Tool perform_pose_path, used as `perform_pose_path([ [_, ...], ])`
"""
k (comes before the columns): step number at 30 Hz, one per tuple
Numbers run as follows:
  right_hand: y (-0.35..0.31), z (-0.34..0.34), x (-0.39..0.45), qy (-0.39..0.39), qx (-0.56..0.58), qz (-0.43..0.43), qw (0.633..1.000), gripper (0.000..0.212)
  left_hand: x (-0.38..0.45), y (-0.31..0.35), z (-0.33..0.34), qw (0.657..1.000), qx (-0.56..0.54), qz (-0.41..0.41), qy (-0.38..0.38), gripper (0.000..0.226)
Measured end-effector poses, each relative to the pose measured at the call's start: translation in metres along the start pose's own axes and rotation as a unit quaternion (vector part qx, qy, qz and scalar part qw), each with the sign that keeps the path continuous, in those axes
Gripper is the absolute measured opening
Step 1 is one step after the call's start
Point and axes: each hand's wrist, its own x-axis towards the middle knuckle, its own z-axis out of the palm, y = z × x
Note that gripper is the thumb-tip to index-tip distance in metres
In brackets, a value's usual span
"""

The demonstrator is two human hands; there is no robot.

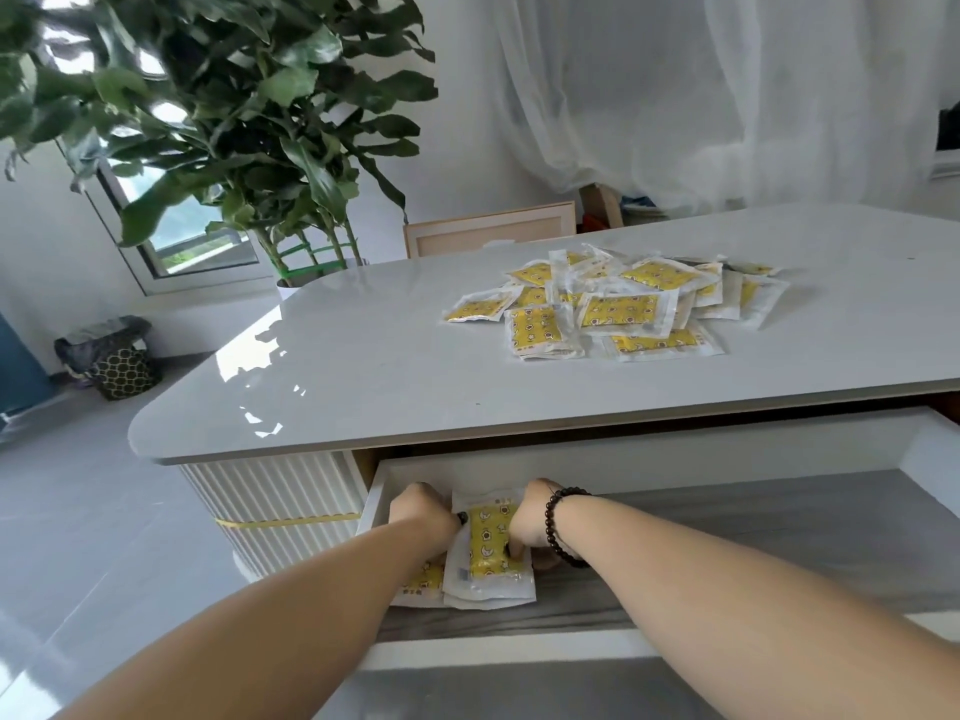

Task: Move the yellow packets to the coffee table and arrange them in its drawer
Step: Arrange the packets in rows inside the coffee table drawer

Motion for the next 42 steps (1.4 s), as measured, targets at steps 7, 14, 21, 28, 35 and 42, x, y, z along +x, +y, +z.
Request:
perform_pose_path([
  [7, 0.002, -0.001, -0.001, 0.021, -0.005, -0.008, 1.0, 0.043, -0.006, 0.006, -0.003, 0.999, -0.008, 0.033, 0.039, 0.009],
  [14, -0.012, -0.026, -0.021, 0.016, -0.007, -0.028, 0.999, 0.034, -0.029, 0.032, -0.029, 0.996, -0.058, 0.059, 0.041, 0.022],
  [21, -0.025, -0.086, -0.073, 0.0, 0.029, -0.088, 0.996, 0.032, -0.066, 0.065, -0.06, 0.987, -0.063, 0.123, -0.084, 0.019],
  [28, -0.002, -0.139, -0.081, 0.18, 0.084, -0.112, 0.974, 0.03, -0.077, 0.105, -0.086, 0.955, -0.221, 0.199, 0.009, 0.018],
  [35, 0.052, -0.164, -0.044, 0.354, 0.094, -0.04, 0.929, 0.029, -0.045, 0.12, -0.059, 0.968, -0.12, 0.192, 0.112, 0.041],
  [42, 0.061, -0.167, 0.004, 0.434, 0.063, -0.06, 0.897, 0.019, 0.03, 0.137, -0.06, 0.971, -0.158, 0.11, 0.142, 0.039],
])
